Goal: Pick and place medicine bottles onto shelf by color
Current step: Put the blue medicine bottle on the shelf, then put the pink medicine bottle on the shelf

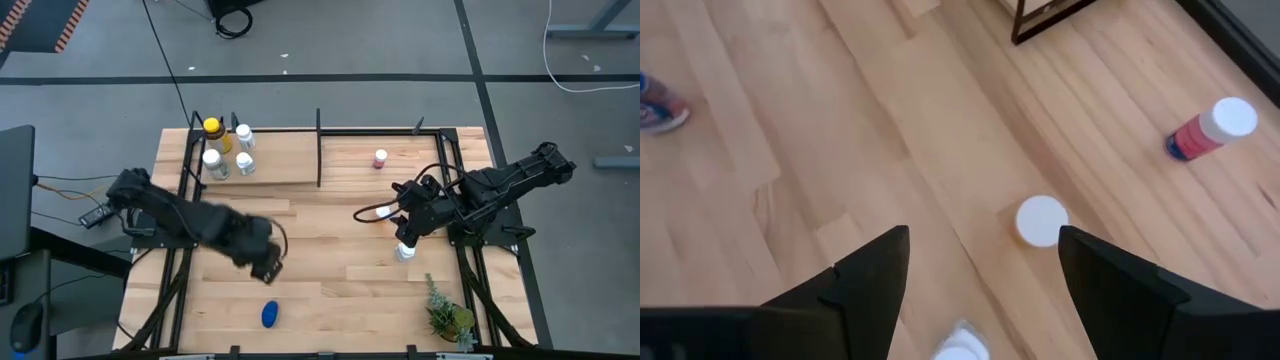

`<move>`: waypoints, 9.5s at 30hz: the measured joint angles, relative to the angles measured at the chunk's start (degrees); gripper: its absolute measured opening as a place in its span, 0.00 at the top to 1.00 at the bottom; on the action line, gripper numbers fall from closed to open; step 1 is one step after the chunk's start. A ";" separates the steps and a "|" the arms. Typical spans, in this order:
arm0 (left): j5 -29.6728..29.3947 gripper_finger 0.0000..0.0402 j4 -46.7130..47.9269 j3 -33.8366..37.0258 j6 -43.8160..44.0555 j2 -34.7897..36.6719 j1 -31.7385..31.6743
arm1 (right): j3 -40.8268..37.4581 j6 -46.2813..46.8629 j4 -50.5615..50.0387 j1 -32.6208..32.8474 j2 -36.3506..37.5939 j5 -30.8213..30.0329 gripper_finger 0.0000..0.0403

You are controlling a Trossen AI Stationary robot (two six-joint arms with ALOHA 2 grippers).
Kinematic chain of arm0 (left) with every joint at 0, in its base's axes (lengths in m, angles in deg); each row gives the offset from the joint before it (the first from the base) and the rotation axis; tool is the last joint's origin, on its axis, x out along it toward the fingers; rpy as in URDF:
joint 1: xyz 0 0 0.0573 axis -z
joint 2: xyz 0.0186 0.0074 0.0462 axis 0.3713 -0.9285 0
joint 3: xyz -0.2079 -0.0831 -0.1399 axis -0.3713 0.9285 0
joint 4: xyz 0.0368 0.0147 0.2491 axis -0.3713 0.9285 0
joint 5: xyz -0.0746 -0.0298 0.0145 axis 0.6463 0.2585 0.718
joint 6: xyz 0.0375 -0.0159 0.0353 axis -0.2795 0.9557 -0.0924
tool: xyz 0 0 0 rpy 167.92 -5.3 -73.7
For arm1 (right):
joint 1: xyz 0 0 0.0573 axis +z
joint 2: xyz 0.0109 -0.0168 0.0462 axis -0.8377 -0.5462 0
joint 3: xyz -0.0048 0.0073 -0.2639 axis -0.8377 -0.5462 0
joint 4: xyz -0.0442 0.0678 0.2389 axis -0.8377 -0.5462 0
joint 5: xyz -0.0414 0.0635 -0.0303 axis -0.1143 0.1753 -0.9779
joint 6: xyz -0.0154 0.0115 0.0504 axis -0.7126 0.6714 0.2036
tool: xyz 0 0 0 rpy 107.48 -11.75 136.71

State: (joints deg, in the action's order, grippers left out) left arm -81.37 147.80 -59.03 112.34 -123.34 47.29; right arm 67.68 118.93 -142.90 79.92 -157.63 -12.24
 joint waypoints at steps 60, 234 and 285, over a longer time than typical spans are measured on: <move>1.74 0.27 -12.53 -2.28 19.23 -20.79 11.11 | 0.00 -2.75 -0.02 2.01 0.00 1.41 0.35; -5.06 0.42 -10.47 -8.16 -94.39 -26.46 -71.40 | 0.00 -2.63 -1.09 -19.28 0.00 -4.08 0.35; -1.11 0.42 -1.86 -38.45 -78.18 -13.17 -58.23 | -0.04 -17.23 9.72 -51.90 -16.40 18.83 0.30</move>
State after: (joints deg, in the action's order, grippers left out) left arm -82.48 145.94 -97.47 34.16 -136.51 -10.94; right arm 67.64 101.70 -133.18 28.02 -174.02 6.60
